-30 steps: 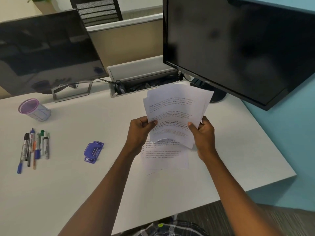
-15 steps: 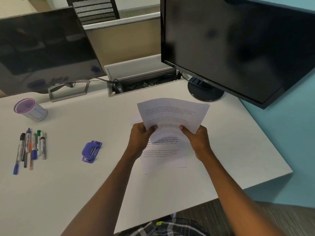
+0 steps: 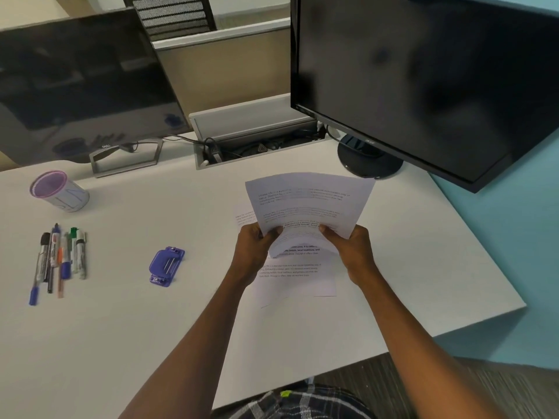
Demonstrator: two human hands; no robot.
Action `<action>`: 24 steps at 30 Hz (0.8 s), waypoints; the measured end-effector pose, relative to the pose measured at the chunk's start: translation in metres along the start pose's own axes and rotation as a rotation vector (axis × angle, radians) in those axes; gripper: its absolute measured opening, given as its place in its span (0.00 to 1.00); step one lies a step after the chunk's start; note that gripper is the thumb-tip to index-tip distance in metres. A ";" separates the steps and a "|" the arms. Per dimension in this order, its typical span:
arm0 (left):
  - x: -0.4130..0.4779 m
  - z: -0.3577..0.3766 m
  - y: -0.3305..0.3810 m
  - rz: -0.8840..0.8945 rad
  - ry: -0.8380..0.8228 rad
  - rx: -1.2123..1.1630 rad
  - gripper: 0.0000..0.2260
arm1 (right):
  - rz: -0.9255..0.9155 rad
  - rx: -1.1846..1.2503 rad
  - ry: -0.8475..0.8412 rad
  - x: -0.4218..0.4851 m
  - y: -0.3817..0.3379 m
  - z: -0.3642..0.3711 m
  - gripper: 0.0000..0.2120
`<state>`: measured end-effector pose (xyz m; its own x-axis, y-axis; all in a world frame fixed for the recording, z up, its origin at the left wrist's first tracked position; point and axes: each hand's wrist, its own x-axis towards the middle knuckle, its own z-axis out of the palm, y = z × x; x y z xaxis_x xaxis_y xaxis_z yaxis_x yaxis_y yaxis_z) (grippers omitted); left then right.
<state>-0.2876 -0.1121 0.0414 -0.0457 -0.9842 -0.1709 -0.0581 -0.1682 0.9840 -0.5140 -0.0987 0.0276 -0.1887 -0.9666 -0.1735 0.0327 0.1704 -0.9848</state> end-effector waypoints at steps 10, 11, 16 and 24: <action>0.001 -0.004 0.000 -0.030 -0.069 0.011 0.10 | -0.020 -0.118 -0.017 0.010 0.000 0.002 0.17; -0.001 -0.009 0.001 -0.041 -0.090 -0.001 0.10 | -0.025 -0.119 -0.020 0.009 -0.002 0.002 0.15; -0.004 -0.033 -0.005 -0.132 -0.102 -0.047 0.12 | 0.023 -0.057 -0.107 0.002 -0.002 0.010 0.13; -0.007 -0.069 -0.020 -0.263 0.076 -0.236 0.09 | 0.191 -0.057 -0.184 -0.012 0.010 0.037 0.12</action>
<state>-0.2175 -0.1055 0.0266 0.0155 -0.9052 -0.4247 0.1740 -0.4158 0.8927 -0.4747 -0.0926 0.0203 -0.0030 -0.9337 -0.3582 -0.0055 0.3582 -0.9336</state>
